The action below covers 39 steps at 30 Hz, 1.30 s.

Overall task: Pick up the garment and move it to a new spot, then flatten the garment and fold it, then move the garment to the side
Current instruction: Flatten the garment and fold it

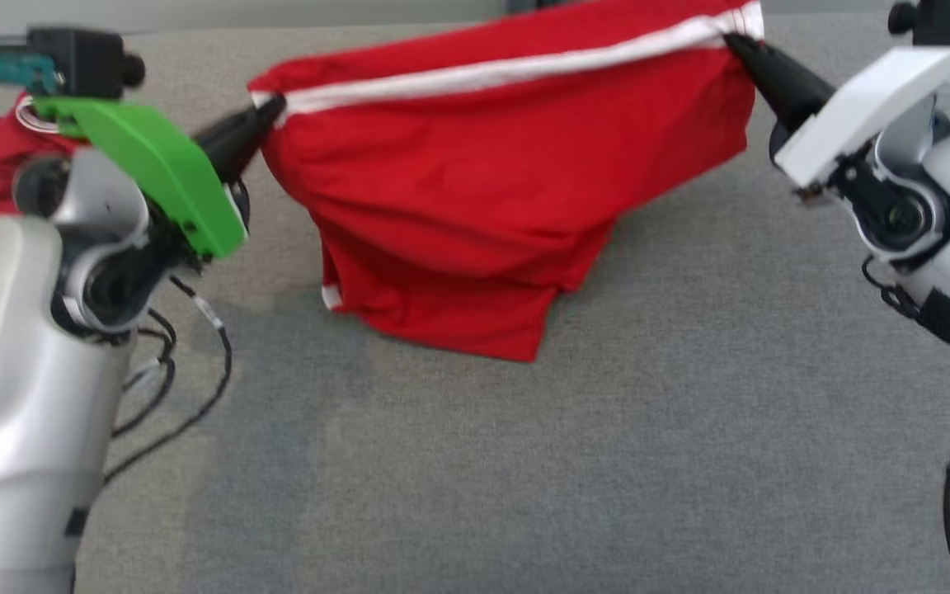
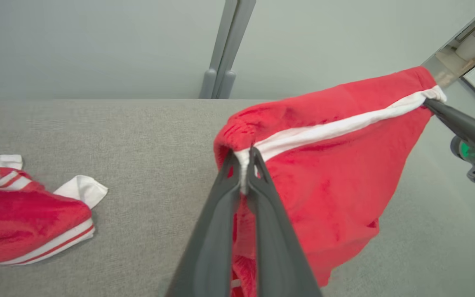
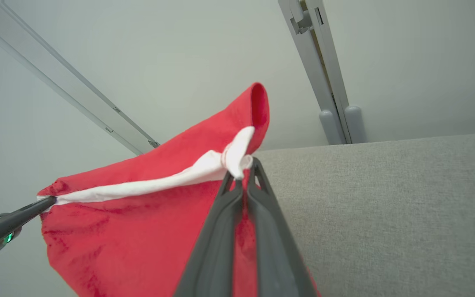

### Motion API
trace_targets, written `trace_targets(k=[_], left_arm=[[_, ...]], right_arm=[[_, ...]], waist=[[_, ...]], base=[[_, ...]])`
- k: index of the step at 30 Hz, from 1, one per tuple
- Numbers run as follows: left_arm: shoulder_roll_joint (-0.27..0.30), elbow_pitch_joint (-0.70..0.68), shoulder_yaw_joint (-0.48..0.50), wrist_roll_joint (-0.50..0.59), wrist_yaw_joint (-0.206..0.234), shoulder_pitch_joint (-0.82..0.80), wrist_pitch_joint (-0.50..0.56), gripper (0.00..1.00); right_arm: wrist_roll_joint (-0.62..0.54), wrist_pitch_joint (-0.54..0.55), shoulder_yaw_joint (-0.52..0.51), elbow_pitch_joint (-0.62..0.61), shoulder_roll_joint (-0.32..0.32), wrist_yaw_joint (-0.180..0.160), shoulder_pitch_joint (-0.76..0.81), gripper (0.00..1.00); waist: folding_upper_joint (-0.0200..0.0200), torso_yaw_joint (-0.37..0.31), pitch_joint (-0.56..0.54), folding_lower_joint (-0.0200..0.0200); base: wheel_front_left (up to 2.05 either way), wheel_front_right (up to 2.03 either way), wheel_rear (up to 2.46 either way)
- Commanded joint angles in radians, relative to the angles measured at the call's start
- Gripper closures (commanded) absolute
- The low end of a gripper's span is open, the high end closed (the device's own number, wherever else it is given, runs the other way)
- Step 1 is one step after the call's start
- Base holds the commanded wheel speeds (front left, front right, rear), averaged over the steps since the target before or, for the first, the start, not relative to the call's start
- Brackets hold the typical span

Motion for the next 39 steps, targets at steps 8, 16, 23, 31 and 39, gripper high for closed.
trace_targets(k=[8, 16, 23, 31, 39], left_arm=[[0.022, 0.256, -0.042, 0.112, -0.010, -0.428, -0.089, 1.00], [0.003, 0.386, -0.087, 0.098, -0.010, -0.671, -0.333, 1.00], [0.061, 0.301, -0.320, -0.059, -0.010, -0.530, -0.354, 1.00], [0.209, 0.056, -0.547, -0.251, -0.010, -0.218, -0.350, 1.00], [0.336, -0.170, -0.699, -0.357, -0.010, 0.030, -0.347, 1.00]], right_arm=[[-0.051, -0.094, -0.042, 0.145, 0.109, 0.000, -0.324, 1.00], [-0.138, -0.227, -0.046, 0.176, 0.139, 0.000, -0.527, 1.00], [-0.132, -0.239, 0.038, 0.108, 0.082, 0.000, -0.377, 1.00], [-0.070, -0.242, 0.145, -0.045, -0.048, 0.000, -0.066, 1.00], [0.024, -0.172, 0.303, -0.286, -0.225, 0.000, 0.191, 1.00]], waist=[[0.0000, -0.086, 0.210, 0.0000], [0.0000, -0.118, 0.251, 0.0000], [0.0000, -0.119, 0.217, 0.0000], [0.0000, -0.118, 0.118, 0.0000], [0.0000, -0.112, -0.027, 0.0000]], base=[[0.00, 0.00, 0.00], [0.00, 0.00, 0.00], [0.00, 0.00, 0.00], [0.00, 0.00, 0.00], [0.00, 0.00, 0.00]])
